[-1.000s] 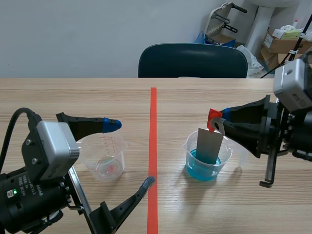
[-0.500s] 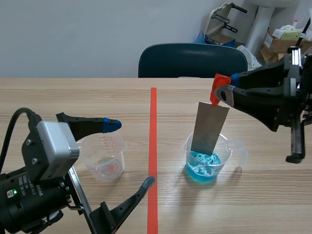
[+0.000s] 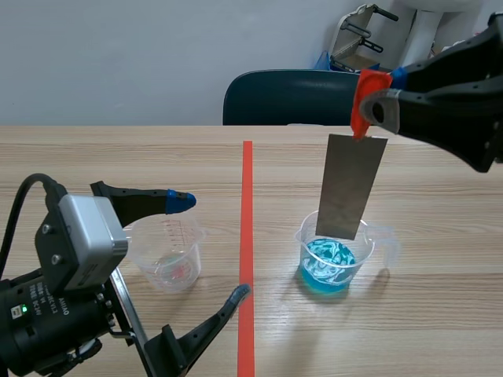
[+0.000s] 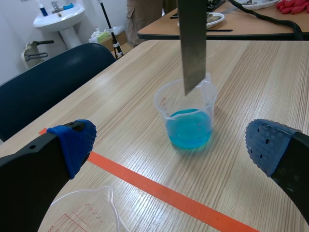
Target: Do the redox reaction experiment
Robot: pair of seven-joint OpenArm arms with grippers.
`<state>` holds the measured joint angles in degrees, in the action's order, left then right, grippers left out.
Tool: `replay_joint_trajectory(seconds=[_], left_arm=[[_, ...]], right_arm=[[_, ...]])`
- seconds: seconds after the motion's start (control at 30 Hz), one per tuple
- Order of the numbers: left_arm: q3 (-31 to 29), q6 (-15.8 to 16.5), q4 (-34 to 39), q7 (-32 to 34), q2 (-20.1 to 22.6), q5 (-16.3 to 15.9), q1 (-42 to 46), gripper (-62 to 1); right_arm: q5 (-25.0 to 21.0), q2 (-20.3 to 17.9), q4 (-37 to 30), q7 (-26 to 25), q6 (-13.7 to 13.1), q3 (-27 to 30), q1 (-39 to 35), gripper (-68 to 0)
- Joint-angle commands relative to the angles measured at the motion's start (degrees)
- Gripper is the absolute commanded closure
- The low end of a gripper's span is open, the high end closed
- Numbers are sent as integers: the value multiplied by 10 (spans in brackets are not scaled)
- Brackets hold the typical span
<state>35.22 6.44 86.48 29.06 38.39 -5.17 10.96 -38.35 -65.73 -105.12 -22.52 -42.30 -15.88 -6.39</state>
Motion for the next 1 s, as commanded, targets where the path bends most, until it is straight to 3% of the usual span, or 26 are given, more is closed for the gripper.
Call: replay_joint_trajectory(seconds=[0.0, 0.33, 0.67, 0.97], left_arm=[[-1, 1, 8, 9, -4, -5, 5, -623], [-1, 1, 8, 9, -4, -5, 5, -623], [-1, 1, 8, 9, -4, -5, 5, -623], [-1, 1, 8, 9, -4, -5, 5, -623]], right_arm=[[-15, -11, -5, -4, -4, 16, 7, -7], [-63, -35, -12, 19, -4, 43, 7, -6], [-100, -36, -47, 66, -4, 63, 7, -6], [-101, -36, -48, 68, -4, 63, 7, -6]])
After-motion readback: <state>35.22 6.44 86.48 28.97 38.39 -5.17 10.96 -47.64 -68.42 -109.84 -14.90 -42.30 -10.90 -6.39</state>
